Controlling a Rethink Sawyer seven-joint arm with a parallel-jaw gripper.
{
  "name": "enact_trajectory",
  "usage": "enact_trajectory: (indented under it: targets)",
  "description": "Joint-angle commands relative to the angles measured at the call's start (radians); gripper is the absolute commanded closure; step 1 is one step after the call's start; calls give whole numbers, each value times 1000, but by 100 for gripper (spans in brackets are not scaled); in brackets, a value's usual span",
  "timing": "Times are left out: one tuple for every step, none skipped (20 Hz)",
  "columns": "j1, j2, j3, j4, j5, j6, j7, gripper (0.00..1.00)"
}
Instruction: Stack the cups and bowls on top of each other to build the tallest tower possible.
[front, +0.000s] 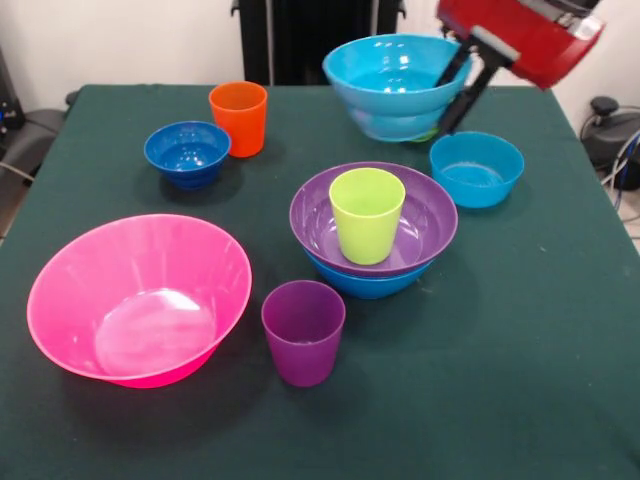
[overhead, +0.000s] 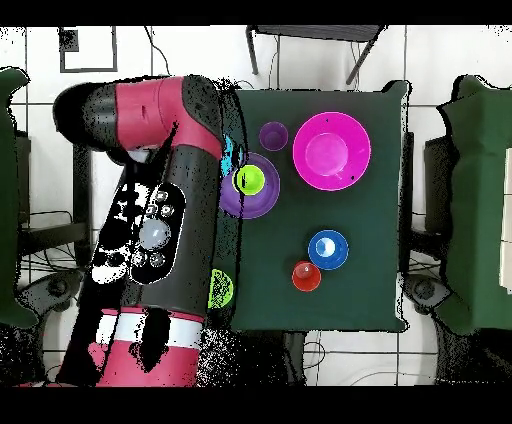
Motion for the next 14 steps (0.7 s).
enact_trajectory:
  targets:
    - [-37, 14, 92, 98, -114, -133, -167, 100]
    - [-38, 15, 95, 98, -119, -140, -169, 100]
    - [-39, 17, 97, 98, -123, -146, -171, 100]
    - [-40, 18, 99, 98, -128, -153, -173, 100]
    - [-41, 20, 102, 98, -132, -160, -175, 100]
    - [-42, 21, 104, 101, -131, -163, -167, 100]
    - [-42, 23, 106, 103, -130, -166, -160, 100]
    - [-43, 24, 109, 106, -129, -170, -153, 100]
    - [-44, 25, 111, 108, -128, -173, -146, 100]
    - [-47, 25, 118, 116, -122, -175, -143, 100]
    - [-51, 24, 125, 123, -115, -178, -140, 100]
    - [-54, 23, 132, 130, -109, -180, -137, 100]
    - [-53, 23, 131, 137, -108, -187, -129, 100]
    - [-51, 22, 131, 144, -107, -193, -121, 100]
